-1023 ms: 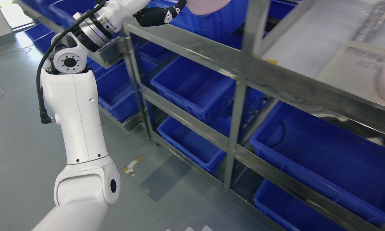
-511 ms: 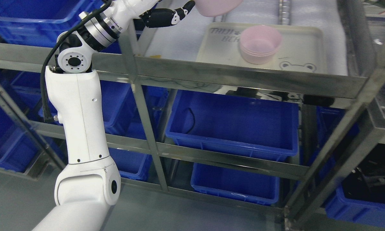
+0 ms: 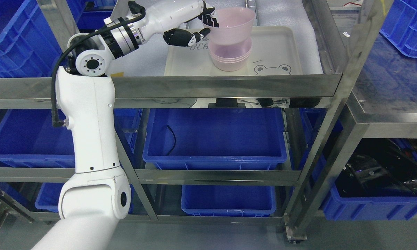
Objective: Stack pink IKEA bowl on shelf middle layer
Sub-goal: 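Lower the pink bowl onto the stacked pink bowls with the left hand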
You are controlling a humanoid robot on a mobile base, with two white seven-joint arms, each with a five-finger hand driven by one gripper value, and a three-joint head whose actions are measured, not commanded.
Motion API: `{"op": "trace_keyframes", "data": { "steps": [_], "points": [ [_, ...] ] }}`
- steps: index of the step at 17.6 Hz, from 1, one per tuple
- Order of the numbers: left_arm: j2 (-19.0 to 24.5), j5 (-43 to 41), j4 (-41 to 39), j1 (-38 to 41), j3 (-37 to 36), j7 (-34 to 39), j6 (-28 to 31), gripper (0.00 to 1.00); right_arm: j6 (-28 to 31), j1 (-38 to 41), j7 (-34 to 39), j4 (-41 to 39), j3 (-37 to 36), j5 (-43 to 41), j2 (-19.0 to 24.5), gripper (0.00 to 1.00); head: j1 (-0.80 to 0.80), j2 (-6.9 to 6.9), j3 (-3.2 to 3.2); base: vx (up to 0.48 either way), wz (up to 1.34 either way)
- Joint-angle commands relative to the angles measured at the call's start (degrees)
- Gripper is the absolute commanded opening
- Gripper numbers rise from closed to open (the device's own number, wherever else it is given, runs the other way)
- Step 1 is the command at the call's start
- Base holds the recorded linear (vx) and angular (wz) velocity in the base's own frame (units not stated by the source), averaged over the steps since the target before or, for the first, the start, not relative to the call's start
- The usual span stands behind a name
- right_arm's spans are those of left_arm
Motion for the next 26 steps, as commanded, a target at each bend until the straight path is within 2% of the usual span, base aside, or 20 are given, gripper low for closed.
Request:
{"op": "trace_keyframes", "data": {
  "steps": [1, 16, 26],
  "points": [
    [1.0, -7.3, 8.5, -3.2, -2.4, -0.1, 0.0, 0.01, 0.0, 0.0, 0.0, -1.0, 0.3, -0.1, -1.0, 1.0, 0.0, 0.0, 0.0, 0.03, -0.13],
    [1.0, -13.9, 10.1, -3.3, -4.6, 2.2, 0.0, 0.02, 0.0, 0.0, 0.0, -1.0, 0.3, -0.1, -1.0, 1.0, 0.0, -0.01, 0.0, 0.002, -0.01],
    [1.0, -14.1, 11.6, -5.0, -4.6, 3.4, 0.0, 0.02, 0.0, 0.0, 0.0, -1.0, 0.3, -0.1, -1.0, 1.0, 0.0, -0.02, 0.0, 0.0, 0.0]
  ]
}}
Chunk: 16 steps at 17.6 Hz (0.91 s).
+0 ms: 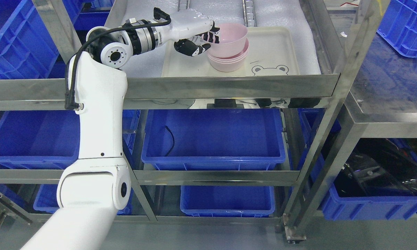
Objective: Stack pink IKEA bowl on shelf middle layer
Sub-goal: 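Lower the pink bowl onto the stacked pink bowls with the left hand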
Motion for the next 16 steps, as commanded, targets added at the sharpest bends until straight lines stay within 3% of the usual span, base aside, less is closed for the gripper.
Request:
{"op": "trace_keyframes", "data": {
  "steps": [1, 13, 14, 16],
  "points": [
    [1.0, -0.4, 2.3, -1.2, -0.5, 0.4, 0.0, 0.02, 0.1, 0.0, 0.0, -1.0, 0.3, 0.0, -1.0, 1.0, 0.0, 0.0, 0.0, 0.0, 0.0],
    [1.0, -3.1, 2.8, -1.9, -2.4, 0.6, 0.0, 0.04, 0.1, 0.0, 0.0, -1.0, 0.3, 0.0, -1.0, 1.0, 0.0, 0.0, 0.0, -0.001, 0.0],
    [1.0, -3.1, 2.9, -1.8, -2.6, 0.6, 0.0, 0.07, 0.1, 0.0, 0.0, -1.0, 0.3, -0.1, -1.0, 1.0, 0.0, 0.0, 0.0, -0.004, 0.02],
    [1.0, -3.1, 3.0, -1.6, -2.5, 0.6, 0.0, 0.41, 0.1, 0.0, 0.0, -1.0, 0.3, 0.0, -1.0, 1.0, 0.0, 0.0, 0.0, 0.0, 0.02]
  ]
}}
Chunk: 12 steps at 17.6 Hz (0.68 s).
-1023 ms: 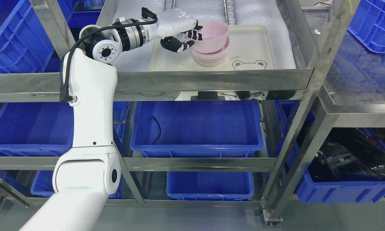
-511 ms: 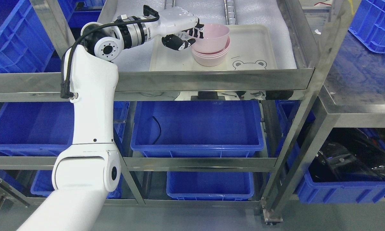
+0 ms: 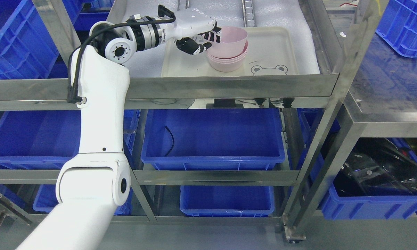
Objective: Stack pink IKEA bowl on shelf middle layer
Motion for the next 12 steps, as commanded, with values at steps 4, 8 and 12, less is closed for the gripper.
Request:
{"op": "trace_keyframes", "data": {
  "steps": [4, 8, 12],
  "points": [
    [1.0, 0.1, 0.3, 0.1, -0.3, 0.1, 0.0, 0.59, 0.0, 0.0, 0.0, -1.0, 0.3, 0.0, -1.0, 1.0, 0.0, 0.0, 0.0, 0.0, -0.01],
    [1.0, 4.9, -3.7, -0.3, -0.6, 5.3, 0.0, 0.88, 0.0, 0.0, 0.0, -1.0, 0.3, -0.1, -1.0, 1.0, 0.0, 0.0, 0.0, 0.0, 0.0],
    [1.0, 31.7, -14.0, 5.5, -14.0, 8.1, 0.0, 0.88, 0.0, 0.0, 0.0, -1.0, 0.3, 0.0, -1.0, 1.0, 0.0, 0.0, 0.0, 0.002, 0.03]
  ]
}}
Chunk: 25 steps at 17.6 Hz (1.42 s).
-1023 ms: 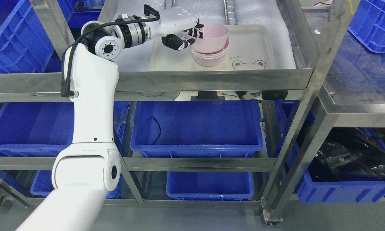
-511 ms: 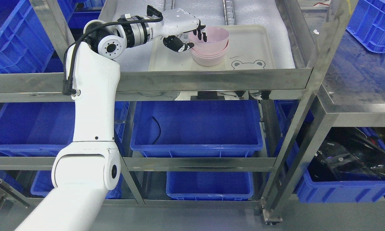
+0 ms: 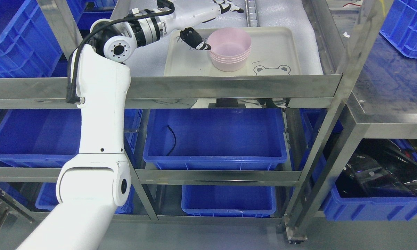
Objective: Stack pink IKEA bowl on shelf middle layer
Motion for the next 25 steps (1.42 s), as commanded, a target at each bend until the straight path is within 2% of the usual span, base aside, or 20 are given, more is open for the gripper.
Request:
{"op": "trace_keyframes", "data": {
  "steps": [1, 2, 4, 7, 10, 13, 15, 17, 20, 22, 23, 25],
  "points": [
    [1.0, 26.2, -13.3, 8.4, -16.4, 4.8, 0.0, 0.88, -0.1, 0.0, 0.0, -1.0, 0.3, 0.0, -1.0, 1.0, 0.0, 0.0, 0.0, -0.003, -0.03],
    [1.0, 30.2, -15.2, 12.7, -20.7, 6.5, 0.0, 0.88, -0.1, 0.0, 0.0, -1.0, 0.3, 0.0, -1.0, 1.0, 0.0, 0.0, 0.0, -0.003, -0.03],
    [1.0, 32.4, -21.5, 25.4, -27.7, 8.7, 0.0, 0.89, -0.1, 0.0, 0.0, -1.0, 0.3, 0.0, -1.0, 1.0, 0.0, 0.0, 0.0, -0.002, -0.01],
    [1.0, 32.3, -25.1, 37.0, -32.5, 8.4, 0.0, 0.88, -0.1, 0.0, 0.0, -1.0, 0.3, 0.0, -1.0, 1.0, 0.0, 0.0, 0.0, -0.002, -0.01],
    [1.0, 32.3, -25.2, 43.4, -32.8, 7.9, 0.0, 0.88, -0.1, 0.0, 0.0, -1.0, 0.2, 0.0, -1.0, 1.0, 0.0, 0.0, 0.0, -0.009, -0.06],
    [1.0, 32.1, -24.7, 50.5, -30.0, 8.0, 0.0, 0.88, -0.1, 0.0, 0.0, -1.0, 0.3, 0.0, -1.0, 1.0, 0.0, 0.0, 0.0, -0.03, -0.13],
    [1.0, 32.6, -19.0, 57.4, -21.8, 8.9, 0.0, 0.93, -0.1, 0.0, 0.0, -1.0, 0.3, 0.0, -1.0, 1.0, 0.0, 0.0, 0.0, -0.029, -0.15],
    [1.0, 33.6, -14.3, 59.9, -16.2, 11.6, 0.0, 0.96, -0.1, 0.0, 0.0, -1.0, 0.3, 0.0, -1.0, 1.0, 0.0, 0.0, 0.0, -0.004, -0.02],
    [1.0, 35.9, -9.4, 60.4, -8.9, 24.3, 0.0, 0.99, -0.1, 0.0, 0.0, -1.0, 0.3, 0.0, -1.0, 1.0, 0.0, 0.0, 0.0, 0.015, 0.13],
    [1.0, 40.6, -9.4, 59.5, -8.4, 34.9, 7.0, 0.99, -0.1, 0.0, 0.0, -1.0, 0.3, 0.0, -1.0, 1.0, 0.0, 0.0, 0.0, 0.024, 0.21],
    [1.0, 41.7, -9.7, 58.6, -8.2, 41.4, 12.4, 1.0, -0.1, 0.0, 0.0, -1.0, 0.3, -0.1, -1.0, 1.0, 0.0, 0.0, 0.0, 0.011, 0.16],
    [1.0, 42.2, -10.0, 58.1, -8.6, 50.9, 18.4, 1.0, -0.1, 0.0, 0.0, -1.0, 0.2, 0.0, -1.0, 1.0, 0.0, 0.0, 0.0, 0.005, 0.11]
  ]
}}
